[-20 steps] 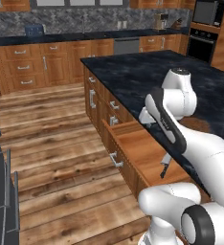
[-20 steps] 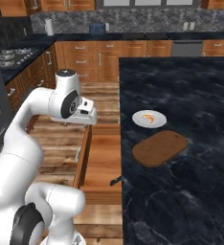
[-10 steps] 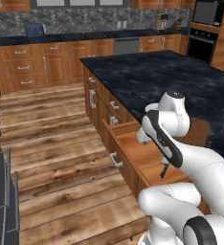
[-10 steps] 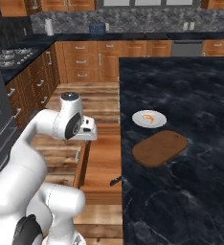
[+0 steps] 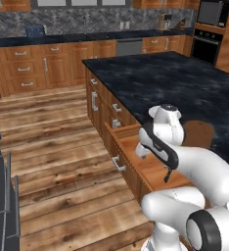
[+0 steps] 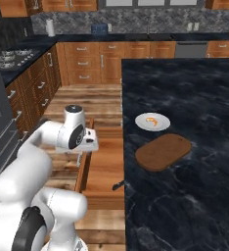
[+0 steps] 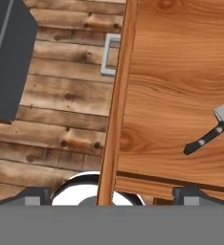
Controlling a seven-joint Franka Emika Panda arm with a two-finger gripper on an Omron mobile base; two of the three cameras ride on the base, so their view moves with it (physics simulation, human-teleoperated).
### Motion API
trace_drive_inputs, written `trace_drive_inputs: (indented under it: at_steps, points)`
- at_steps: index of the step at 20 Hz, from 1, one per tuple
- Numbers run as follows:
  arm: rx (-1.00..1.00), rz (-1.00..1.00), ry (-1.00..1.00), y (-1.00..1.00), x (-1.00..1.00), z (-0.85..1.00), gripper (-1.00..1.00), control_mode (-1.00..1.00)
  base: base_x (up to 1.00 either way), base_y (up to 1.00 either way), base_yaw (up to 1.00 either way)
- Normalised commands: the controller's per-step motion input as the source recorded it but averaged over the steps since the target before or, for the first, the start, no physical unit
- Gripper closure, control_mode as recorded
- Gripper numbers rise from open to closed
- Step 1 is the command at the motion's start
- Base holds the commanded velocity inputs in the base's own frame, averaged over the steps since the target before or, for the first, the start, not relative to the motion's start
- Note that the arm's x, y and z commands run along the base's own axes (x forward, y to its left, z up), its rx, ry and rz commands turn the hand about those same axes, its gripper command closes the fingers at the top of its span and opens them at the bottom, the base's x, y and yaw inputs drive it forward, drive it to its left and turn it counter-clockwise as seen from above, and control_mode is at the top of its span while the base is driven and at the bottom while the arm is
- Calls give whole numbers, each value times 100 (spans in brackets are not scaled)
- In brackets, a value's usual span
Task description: Pick up the knife from the drawer and place it on the cutting board. Then place the meat from the plate to the cutting board.
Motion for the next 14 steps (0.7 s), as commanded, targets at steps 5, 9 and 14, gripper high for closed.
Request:
trace_drive_inputs:
  at_steps: [5, 9, 14]
  points:
    - [-3, 10, 21, 13, 15, -42, -100, -100, 0, 0, 0]
    - [0, 9, 18, 6, 8, -40, -100, -100, 0, 0, 0]
    - [0, 7, 13, 0, 0, -48, -100, -100, 0, 0, 0]
